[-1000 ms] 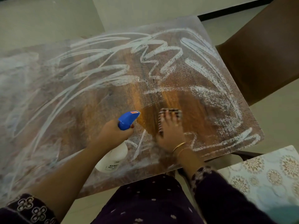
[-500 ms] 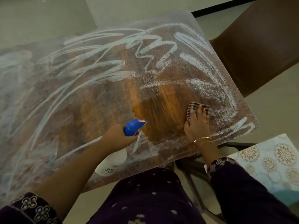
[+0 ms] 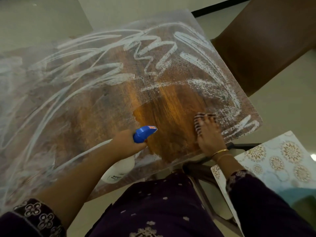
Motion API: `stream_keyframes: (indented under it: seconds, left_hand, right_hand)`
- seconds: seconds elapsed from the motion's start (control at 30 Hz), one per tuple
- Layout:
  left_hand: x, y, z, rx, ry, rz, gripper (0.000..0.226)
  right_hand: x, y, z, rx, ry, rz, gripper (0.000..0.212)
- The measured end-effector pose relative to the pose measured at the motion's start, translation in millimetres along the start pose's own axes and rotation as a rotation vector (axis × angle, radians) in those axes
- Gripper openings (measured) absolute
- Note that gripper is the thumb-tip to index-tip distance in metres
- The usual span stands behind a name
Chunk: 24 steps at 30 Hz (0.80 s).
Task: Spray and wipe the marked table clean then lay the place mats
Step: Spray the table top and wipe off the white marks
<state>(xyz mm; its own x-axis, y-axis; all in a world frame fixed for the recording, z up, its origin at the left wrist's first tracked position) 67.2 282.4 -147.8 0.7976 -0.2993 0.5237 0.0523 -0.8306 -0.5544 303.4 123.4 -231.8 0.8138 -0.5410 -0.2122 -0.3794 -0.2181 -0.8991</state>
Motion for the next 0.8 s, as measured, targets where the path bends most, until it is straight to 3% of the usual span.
stream_keyframes:
  seconds: [0.1,0.4,0.57,0.63,0.8]
  left_hand:
    - [12,13,2,-0.033,0.000,0.031,0.024]
    - [35,36,3,-0.146,-0.008,0.056,0.012]
    - [44,37,2,-0.063,-0.020,-0.018,0.016]
    - [48,36,3,-0.029,-0.019,-0.067,0.015]
    - [61,32,6,0.022,-0.026,-0.129,0.016]
  right_hand:
    - [24,-8,6,-0.046,0.145,0.138,0.076]
    - [32,-6,7,-0.040,0.038,0.113,0.074]
    - [23,-5,3,-0.019,0.066,0.155,0.076]
    - [0,-3,-6,0.002,-0.019,0.124,0.075]
    - [-92,32,-44,-0.045,-0.517,-0.008,0.066]
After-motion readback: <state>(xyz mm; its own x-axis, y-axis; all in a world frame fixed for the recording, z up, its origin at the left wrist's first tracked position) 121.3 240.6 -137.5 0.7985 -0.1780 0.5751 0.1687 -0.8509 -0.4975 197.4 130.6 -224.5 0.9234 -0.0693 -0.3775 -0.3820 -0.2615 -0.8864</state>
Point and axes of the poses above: each hand's wrist, its own z-axis towards the middle knuckle, its own y-axis out of the palm, x = y × z, the point moved 5 cm from there along z, towards the middle knuckle, and after that the axes turned 8 degrees about -x, right-handed, at the moved point
